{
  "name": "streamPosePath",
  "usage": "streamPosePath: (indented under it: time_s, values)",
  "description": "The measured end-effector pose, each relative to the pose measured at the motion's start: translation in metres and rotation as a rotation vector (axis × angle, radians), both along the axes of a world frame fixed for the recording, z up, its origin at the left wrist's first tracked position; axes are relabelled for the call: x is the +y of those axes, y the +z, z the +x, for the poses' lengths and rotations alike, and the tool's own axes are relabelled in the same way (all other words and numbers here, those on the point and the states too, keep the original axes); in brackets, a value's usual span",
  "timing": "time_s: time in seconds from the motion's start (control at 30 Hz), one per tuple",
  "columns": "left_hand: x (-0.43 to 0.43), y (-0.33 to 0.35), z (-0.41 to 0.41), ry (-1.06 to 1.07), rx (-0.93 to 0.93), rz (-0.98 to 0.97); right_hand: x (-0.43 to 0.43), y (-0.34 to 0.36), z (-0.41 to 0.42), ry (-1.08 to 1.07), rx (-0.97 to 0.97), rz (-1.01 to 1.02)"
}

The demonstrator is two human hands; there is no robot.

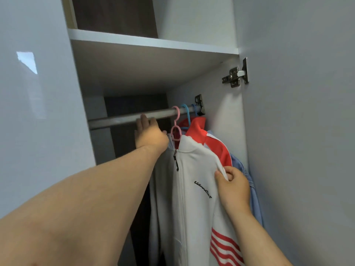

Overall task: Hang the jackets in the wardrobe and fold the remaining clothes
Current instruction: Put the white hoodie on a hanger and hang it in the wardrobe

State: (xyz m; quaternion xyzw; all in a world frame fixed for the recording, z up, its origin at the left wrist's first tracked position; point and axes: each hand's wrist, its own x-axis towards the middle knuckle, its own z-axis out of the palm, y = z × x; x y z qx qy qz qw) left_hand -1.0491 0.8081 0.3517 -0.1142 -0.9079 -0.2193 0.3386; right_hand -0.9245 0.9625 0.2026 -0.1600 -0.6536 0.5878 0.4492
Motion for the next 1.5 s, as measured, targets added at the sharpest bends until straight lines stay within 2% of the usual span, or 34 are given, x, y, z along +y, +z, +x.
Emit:
streamPosePath:
  time_s: [0.1,0.2,0.33,0.4,0.53,0.7,1.0,1.5]
  values:
    - [-0.002,-0.022,0.032,-0.16,-0.073,0.194,-0.008,0.005,0.019,0.041,-0.03,-0.015]
    - [-0.007,-0.048,0.07,-0.305,-0.098,0.27,-0.014,0.016,0.04,0.031,-0.032,0.02]
    - [-0.024,-0.073,0.122,-0.428,-0.117,0.222,-0.025,0.025,0.072,0.066,-0.05,0.182]
    - [-0.039,-0.083,0.146,-0.452,-0.086,0.122,-0.033,0.028,0.089,0.069,-0.063,0.317]
    - [-0.073,-0.098,0.191,-0.407,0.03,-0.085,-0.05,0.028,0.116,0.085,-0.092,0.624]
    - [-0.12,-0.109,0.24,-0.316,0.078,-0.119,-0.064,0.016,0.144,0.099,-0.101,0.899]
    - [-0.194,-0.128,0.288,-0.103,0.039,-0.131,-0.083,0.006,0.168,0.23,-0.119,0.944]
    - [-0.26,-0.157,0.301,0.025,-0.009,-0.13,-0.158,-0.006,0.155,0.424,-0.038,1.059]
